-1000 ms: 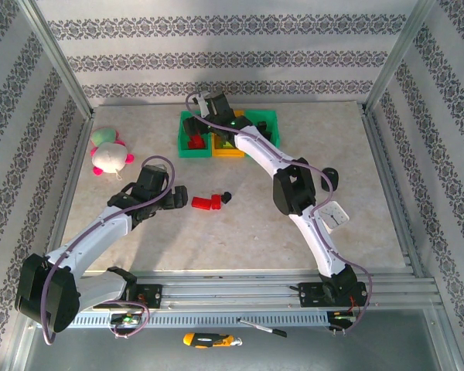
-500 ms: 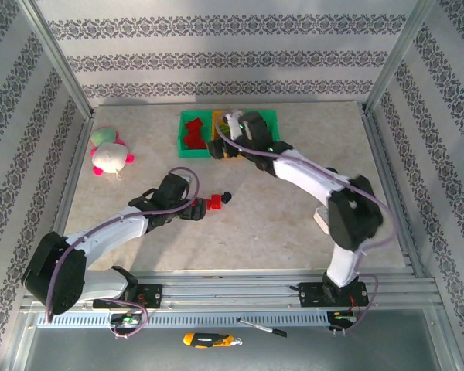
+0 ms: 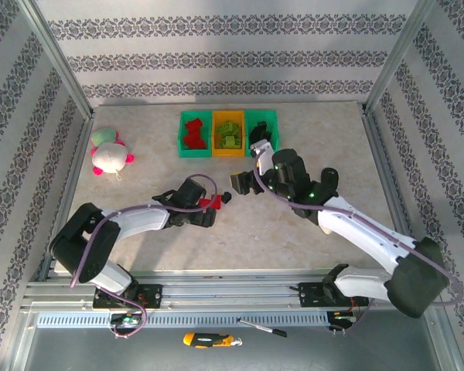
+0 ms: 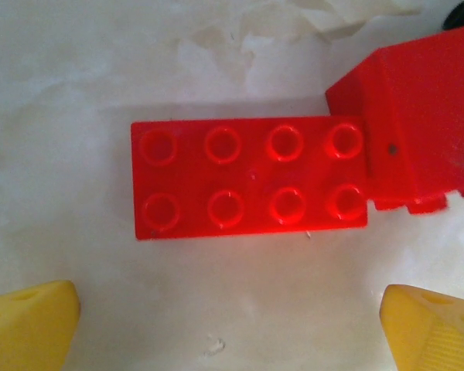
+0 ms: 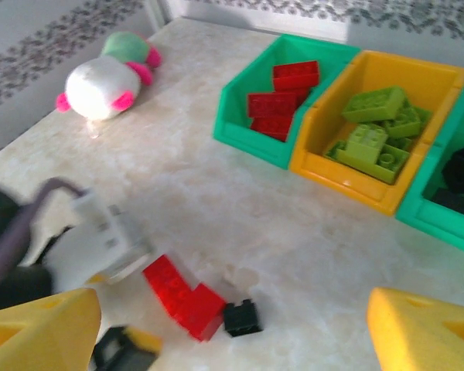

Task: Sort the legos into containers by color
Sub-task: Pick up the lego from the center of the table.

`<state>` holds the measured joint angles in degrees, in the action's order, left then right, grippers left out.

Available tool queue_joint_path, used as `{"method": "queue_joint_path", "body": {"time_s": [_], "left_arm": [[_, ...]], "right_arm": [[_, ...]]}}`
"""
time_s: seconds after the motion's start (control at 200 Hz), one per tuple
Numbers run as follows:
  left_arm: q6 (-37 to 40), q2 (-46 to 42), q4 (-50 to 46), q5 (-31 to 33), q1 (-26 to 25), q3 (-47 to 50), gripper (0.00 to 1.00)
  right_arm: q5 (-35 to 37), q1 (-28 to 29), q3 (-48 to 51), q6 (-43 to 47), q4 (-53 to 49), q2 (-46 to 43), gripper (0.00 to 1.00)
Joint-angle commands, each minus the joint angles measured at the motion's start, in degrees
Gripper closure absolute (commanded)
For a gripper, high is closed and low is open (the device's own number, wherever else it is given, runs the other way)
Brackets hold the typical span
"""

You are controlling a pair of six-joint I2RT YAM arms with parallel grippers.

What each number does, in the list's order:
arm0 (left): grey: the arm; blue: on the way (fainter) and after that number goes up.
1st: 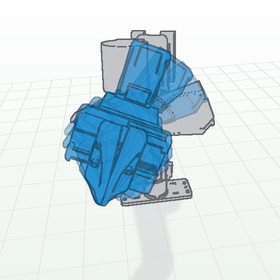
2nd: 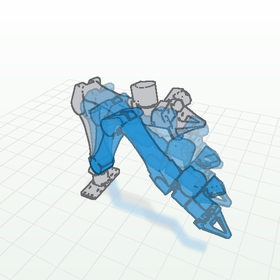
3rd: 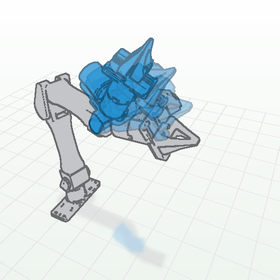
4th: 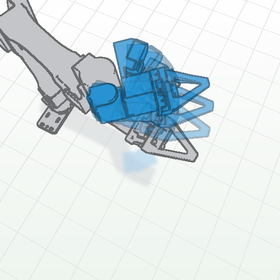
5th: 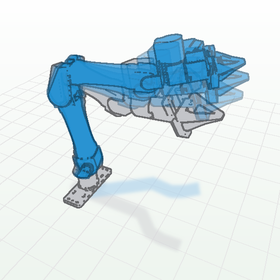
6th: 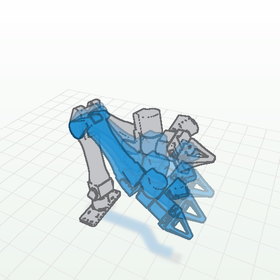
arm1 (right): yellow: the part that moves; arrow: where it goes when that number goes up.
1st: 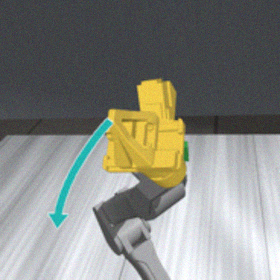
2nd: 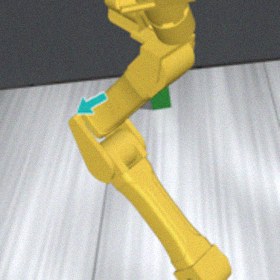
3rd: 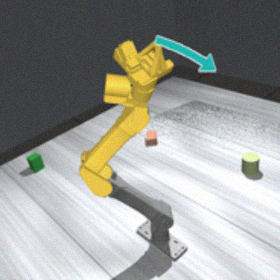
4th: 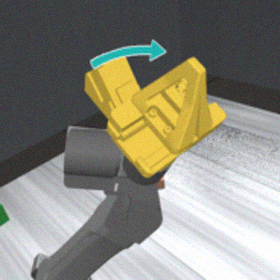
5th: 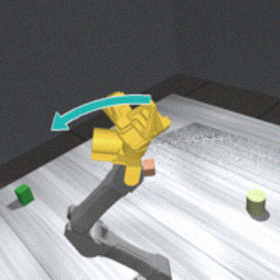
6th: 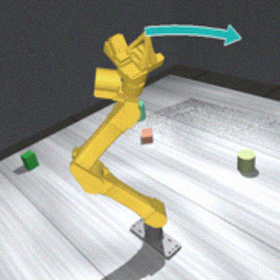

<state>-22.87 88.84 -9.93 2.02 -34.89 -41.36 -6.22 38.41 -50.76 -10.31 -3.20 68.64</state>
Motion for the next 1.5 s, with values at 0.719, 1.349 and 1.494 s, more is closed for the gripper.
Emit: {"method": "queue_joint_path", "body": {"time_s": [0.719, 1.349, 1.494], "left_arm": [[-0.1, 9.4, -3.5, 3.1, 0.0, -13.6, 0.08], [-0.1, 8.6, -9.0, 4.4, 0.0, -14.8, 0.44], [1.5, 4.6, -12.6, 5.7, 0.0, -17.2, 0.44]], "right_arm": [[3.8, 4.6, 3.7, 1.2, -4.7, -2.3, 0.11], [4.7, 4.6, 3.7, 1.1, -5.3, -3.2, 0.11], [4.3, 4.8, 3.7, 1.0, -5.0, -3.4, 0.11]]}}
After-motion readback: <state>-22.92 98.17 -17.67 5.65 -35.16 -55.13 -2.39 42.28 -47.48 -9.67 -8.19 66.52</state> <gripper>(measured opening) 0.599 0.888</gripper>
